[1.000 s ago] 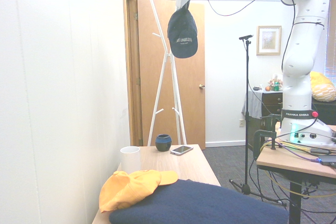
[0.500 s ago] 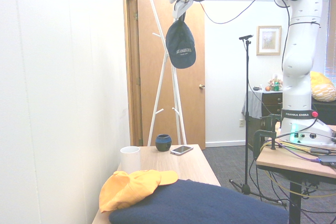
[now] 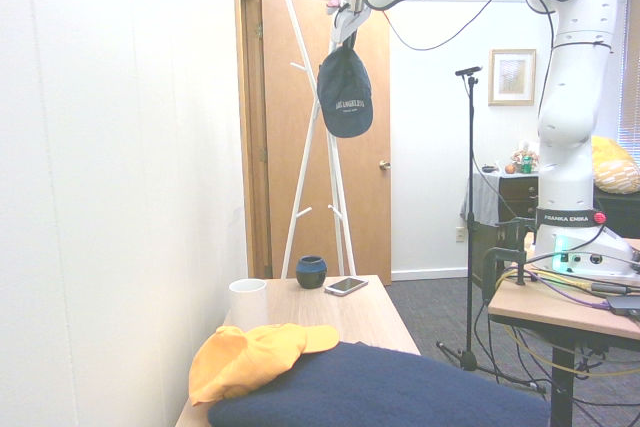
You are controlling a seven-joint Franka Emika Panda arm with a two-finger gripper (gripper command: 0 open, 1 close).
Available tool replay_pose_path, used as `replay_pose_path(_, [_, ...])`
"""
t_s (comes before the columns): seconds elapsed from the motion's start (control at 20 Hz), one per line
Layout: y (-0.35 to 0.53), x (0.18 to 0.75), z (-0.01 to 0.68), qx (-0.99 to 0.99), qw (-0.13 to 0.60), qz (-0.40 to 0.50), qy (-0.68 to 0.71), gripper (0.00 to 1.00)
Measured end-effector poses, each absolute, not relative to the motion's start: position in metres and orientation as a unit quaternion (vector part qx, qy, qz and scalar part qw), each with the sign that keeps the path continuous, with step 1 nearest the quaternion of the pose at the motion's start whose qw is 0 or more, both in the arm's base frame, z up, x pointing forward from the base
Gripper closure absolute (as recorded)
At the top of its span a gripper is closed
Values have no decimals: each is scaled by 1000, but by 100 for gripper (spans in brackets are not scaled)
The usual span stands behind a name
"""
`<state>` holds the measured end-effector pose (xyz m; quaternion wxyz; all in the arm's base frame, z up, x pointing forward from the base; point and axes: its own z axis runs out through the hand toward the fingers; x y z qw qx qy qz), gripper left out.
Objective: Hang the cap
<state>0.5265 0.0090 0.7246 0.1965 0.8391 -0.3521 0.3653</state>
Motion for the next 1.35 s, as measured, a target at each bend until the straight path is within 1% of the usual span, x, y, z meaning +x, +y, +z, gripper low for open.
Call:
replay_pose_path(0.45, [9, 514, 717, 841, 192, 362, -354, 0])
replay_pose_path(0.6, [12, 505, 713, 855, 166, 340, -355, 0])
replay_pose_path(0.85, [22, 479, 708, 912, 85, 237, -325, 0])
replay_pose_path(1.05, [42, 456, 694, 947, 34, 127, -293, 0])
replay_pose_path(1.2, [50, 445, 680, 960, 23, 57, -273, 0])
replay_pose_path(1.35, [52, 441, 678, 962, 23, 39, -268, 0])
